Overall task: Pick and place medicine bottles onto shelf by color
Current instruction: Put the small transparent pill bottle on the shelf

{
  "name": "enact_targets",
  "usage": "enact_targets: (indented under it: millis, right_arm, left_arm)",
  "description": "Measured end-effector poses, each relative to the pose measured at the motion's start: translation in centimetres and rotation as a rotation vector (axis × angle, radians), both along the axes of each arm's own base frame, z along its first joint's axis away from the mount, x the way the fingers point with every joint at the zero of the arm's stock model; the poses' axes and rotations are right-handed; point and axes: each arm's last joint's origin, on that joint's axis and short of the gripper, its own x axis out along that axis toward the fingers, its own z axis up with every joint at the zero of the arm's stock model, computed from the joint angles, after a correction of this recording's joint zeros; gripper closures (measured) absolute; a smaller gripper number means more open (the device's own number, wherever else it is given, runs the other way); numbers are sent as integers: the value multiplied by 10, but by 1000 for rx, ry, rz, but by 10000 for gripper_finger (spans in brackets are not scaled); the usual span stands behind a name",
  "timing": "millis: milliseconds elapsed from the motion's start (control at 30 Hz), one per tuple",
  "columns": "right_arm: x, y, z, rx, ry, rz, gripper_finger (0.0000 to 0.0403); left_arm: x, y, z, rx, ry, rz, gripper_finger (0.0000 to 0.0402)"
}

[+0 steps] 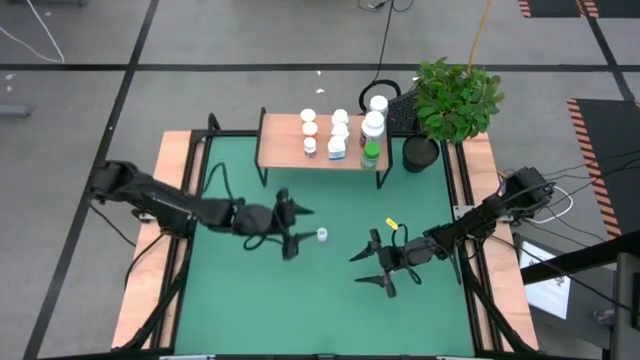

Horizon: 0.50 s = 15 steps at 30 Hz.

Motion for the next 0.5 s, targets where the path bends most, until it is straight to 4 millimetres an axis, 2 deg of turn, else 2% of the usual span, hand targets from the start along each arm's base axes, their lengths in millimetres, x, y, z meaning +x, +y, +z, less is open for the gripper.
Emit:
enact_targets:
  millis: [200, 500]
  right_arm:
    - [1, 0, 4, 18, -36, -1, 149]
    - [1, 0, 5, 25, -47, 2, 149]
  left_arm:
    - [-7, -10, -55, -7, -30, -101, 128]
    - [12, -6, -111, 26, 28, -92, 128]
